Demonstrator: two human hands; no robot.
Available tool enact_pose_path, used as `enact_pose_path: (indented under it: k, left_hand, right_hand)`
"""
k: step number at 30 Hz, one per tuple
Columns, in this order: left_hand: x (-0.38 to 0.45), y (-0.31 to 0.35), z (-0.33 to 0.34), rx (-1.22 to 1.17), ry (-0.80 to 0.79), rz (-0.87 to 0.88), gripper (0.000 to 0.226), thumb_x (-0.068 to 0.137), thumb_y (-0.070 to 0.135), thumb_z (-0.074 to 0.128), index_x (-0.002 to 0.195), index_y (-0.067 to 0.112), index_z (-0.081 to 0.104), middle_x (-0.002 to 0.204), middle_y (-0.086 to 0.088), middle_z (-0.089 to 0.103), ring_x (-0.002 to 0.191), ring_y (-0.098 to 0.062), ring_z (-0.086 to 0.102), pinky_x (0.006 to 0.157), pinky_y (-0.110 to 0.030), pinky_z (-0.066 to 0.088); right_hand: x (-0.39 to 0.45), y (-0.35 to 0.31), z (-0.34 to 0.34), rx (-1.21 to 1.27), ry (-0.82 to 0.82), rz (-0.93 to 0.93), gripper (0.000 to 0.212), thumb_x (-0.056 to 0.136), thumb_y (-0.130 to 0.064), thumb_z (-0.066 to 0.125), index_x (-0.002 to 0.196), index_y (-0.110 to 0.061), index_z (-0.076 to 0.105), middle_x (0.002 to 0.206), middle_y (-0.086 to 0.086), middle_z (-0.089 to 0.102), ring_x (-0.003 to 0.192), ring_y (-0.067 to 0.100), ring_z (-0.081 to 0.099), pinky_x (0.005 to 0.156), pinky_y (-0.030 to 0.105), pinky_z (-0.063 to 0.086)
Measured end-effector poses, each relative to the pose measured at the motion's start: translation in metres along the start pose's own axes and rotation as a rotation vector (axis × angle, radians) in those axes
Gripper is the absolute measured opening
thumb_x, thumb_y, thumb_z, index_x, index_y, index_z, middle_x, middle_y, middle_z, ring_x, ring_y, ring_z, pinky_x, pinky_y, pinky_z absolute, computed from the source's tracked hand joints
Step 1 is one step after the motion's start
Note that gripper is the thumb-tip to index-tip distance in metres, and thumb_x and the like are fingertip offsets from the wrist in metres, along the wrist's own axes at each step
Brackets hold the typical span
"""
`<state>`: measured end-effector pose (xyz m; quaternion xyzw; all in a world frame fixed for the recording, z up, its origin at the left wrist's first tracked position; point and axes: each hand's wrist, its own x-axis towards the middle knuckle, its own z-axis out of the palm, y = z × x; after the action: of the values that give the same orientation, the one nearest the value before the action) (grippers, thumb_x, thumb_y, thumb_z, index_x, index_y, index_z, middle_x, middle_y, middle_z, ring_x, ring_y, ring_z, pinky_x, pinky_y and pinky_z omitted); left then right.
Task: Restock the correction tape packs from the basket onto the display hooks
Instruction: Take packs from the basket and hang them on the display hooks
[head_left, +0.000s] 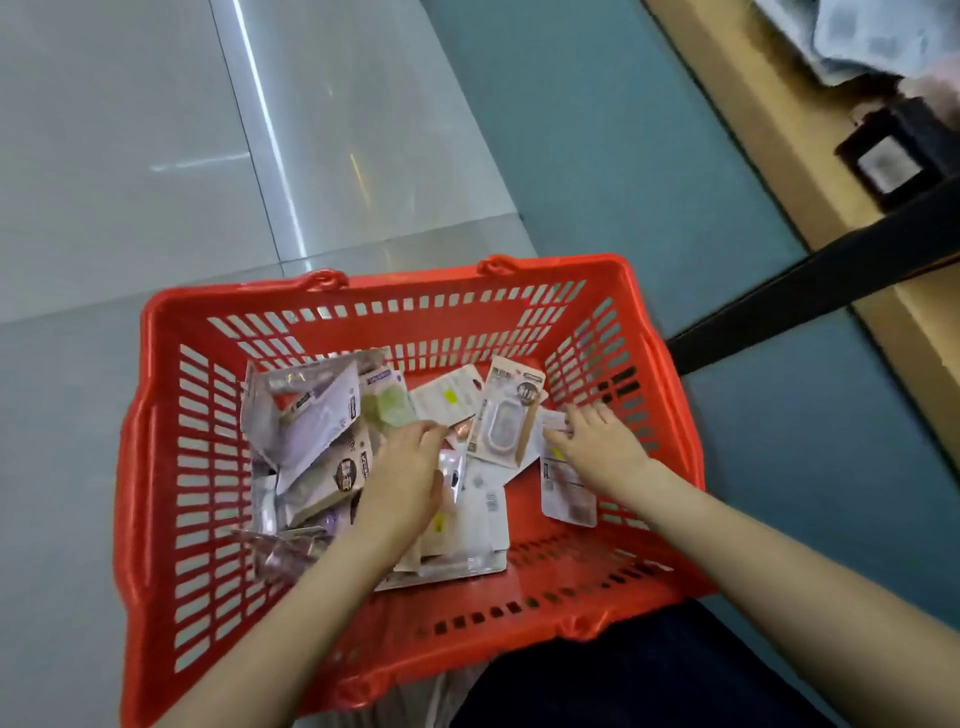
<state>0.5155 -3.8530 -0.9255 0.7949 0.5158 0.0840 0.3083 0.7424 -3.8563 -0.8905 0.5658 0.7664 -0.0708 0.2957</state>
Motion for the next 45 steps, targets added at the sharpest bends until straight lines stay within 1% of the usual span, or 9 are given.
enact_pose_path:
  k: [6,10,15,18,24,27,33,41,45]
  left_hand:
    - [0.050,0.015,0.046,-0.102,-0.161,-0.140,0.052,0.086,0.006,0.052,0.137,0.003,0.040,0.137,-0.017,0.042,0.126,-0.032,0.040,0.102,-0.033,0.031]
    - [0.077,0.026,0.065,-0.037,-0.219,-0.361,0.061,0.088,0.032,0.058,0.138,0.009,0.033,0.141,-0.011,0.036,0.127,-0.032,0.032,0.103,-0.038,0.027]
    - [0.093,0.036,0.063,-0.255,-0.196,-0.439,0.033,0.085,0.027,0.062,0.114,0.012,0.058,0.112,-0.008,0.063,0.110,-0.028,0.052,0.088,-0.035,0.042]
    - [0.081,0.034,0.045,-0.423,-0.220,-0.416,0.018,0.084,0.018,0.063,0.100,0.011,0.064,0.090,-0.007,0.063,0.081,-0.020,0.057,0.063,-0.027,0.044]
    - [0.052,0.032,-0.009,-0.788,-0.238,-0.397,0.025,0.087,0.009,0.059,0.113,0.008,0.059,0.105,-0.013,0.068,0.095,-0.031,0.066,0.082,-0.041,0.053]
    - [0.053,0.065,-0.051,-0.887,-0.283,-0.313,0.029,0.089,0.009,0.056,0.118,0.012,0.056,0.109,-0.010,0.068,0.097,-0.028,0.067,0.084,-0.041,0.055]
    - [0.040,0.182,-0.144,-1.180,-0.316,-0.001,0.024,0.091,0.012,0.051,0.113,0.011,0.062,0.106,-0.007,0.070,0.094,-0.019,0.067,0.078,-0.028,0.055]
    - [-0.038,0.350,-0.237,-1.112,-0.394,0.559,0.036,0.081,0.013,0.066,0.116,0.014,0.057,0.109,-0.003,0.070,0.097,-0.018,0.067,0.078,-0.030,0.055]
    - [-0.086,0.432,-0.266,-1.162,-0.384,0.686,0.038,0.079,0.013,0.061,0.117,0.012,0.054,0.105,-0.001,0.071,0.095,-0.015,0.068,0.070,-0.026,0.056]
  right_hand:
    - [0.015,-0.006,0.003,0.388,-0.068,0.046,0.034,0.089,-0.004,0.043,0.123,-0.007,0.047,0.114,0.016,0.052,0.105,0.036,0.055,0.070,0.036,0.035]
    - [0.016,0.020,0.005,0.699,0.083,0.290,0.019,0.083,-0.004,0.048,0.097,0.003,0.060,0.099,0.021,0.063,0.097,0.037,0.059,0.075,0.037,0.045]
    - [0.000,0.013,-0.016,0.756,-0.192,0.154,0.025,0.089,-0.022,0.050,0.065,-0.019,0.044,0.088,0.009,0.060,0.085,0.025,0.056,0.066,0.026,0.036]
    - [-0.009,0.015,-0.009,0.523,-0.010,0.117,0.010,0.087,-0.016,0.050,0.081,-0.010,0.056,0.092,0.010,0.060,0.093,0.029,0.057,0.066,0.032,0.039]
    - [-0.014,0.032,-0.047,0.669,0.275,0.095,0.024,0.089,-0.036,0.059,0.097,-0.016,0.070,0.097,0.001,0.039,0.102,0.023,0.038,0.087,0.034,0.035]
    - [-0.035,0.053,-0.085,0.981,0.313,0.121,0.015,0.089,-0.020,0.061,0.091,-0.006,0.067,0.096,0.011,0.057,0.095,0.025,0.052,0.089,0.040,0.042]
    - [-0.164,0.090,-0.177,1.280,0.636,0.301,0.014,0.092,-0.018,0.058,0.078,-0.021,0.058,0.064,0.011,0.064,0.040,0.017,0.056,0.031,0.020,0.034]
    - [-0.379,0.097,-0.264,1.380,1.145,0.421,0.005,0.086,-0.013,0.064,0.088,-0.014,0.059,0.061,0.001,0.065,0.036,0.006,0.047,0.033,0.016,0.033]
    - [-0.469,0.083,-0.275,1.410,1.223,0.362,0.034,0.077,-0.011,0.068,0.105,-0.023,0.054,0.083,-0.010,0.073,0.068,0.001,0.066,0.053,0.011,0.044]
